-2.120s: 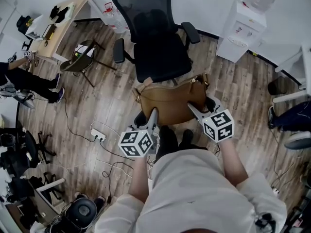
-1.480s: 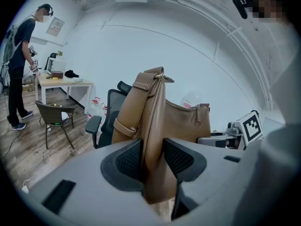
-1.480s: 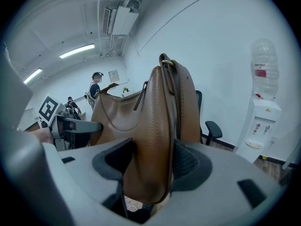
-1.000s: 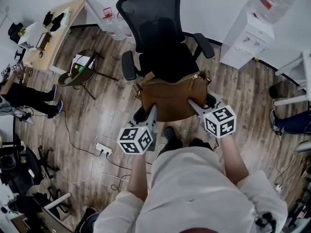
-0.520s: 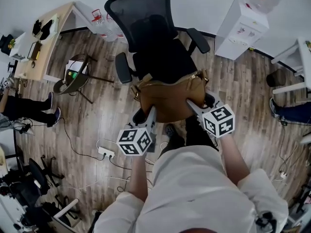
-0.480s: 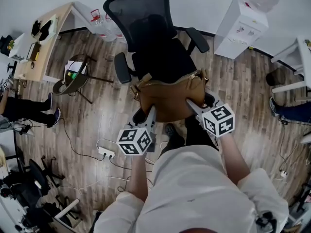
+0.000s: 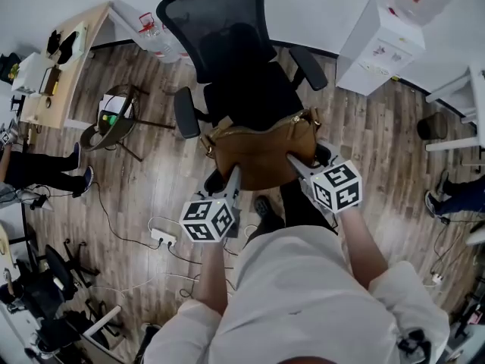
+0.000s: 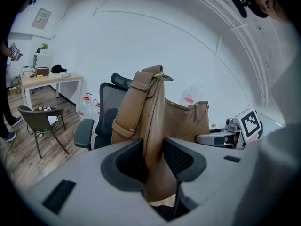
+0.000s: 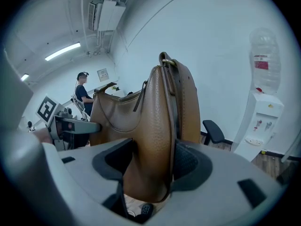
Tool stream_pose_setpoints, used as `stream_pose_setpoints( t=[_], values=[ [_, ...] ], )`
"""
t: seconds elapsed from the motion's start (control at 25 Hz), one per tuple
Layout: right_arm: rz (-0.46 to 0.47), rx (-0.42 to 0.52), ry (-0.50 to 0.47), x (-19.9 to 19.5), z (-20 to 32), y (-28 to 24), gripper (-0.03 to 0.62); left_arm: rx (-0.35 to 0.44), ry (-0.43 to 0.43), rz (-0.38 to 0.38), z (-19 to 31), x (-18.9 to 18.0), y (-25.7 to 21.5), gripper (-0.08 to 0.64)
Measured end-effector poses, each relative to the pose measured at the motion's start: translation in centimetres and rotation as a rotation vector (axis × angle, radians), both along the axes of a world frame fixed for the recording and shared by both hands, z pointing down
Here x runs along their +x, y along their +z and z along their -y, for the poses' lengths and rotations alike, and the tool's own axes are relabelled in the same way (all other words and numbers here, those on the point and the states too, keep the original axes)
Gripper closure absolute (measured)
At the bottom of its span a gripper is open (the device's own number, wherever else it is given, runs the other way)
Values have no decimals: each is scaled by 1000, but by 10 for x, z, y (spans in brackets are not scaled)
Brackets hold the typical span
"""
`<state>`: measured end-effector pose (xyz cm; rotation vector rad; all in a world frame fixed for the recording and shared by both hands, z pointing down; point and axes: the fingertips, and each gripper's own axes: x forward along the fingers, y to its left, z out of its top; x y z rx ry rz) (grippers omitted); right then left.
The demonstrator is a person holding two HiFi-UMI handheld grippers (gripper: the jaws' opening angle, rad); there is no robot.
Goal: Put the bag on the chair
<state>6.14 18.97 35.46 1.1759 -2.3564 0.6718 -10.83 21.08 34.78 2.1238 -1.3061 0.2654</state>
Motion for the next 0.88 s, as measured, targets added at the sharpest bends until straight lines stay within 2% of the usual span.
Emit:
stream_pose_setpoints(
  t=[0.28,0.6,0.88],
  values=[
    [7,-17,-65,15,62,5,350,-30,-60,6,49,17,5,416],
    [53,-32,-122,28,133,10,350,-18,-118,53,108,34,2,416],
    [71,-41,-168,38,176,11,351,-29,-157,69,144,47,2,416]
  ],
)
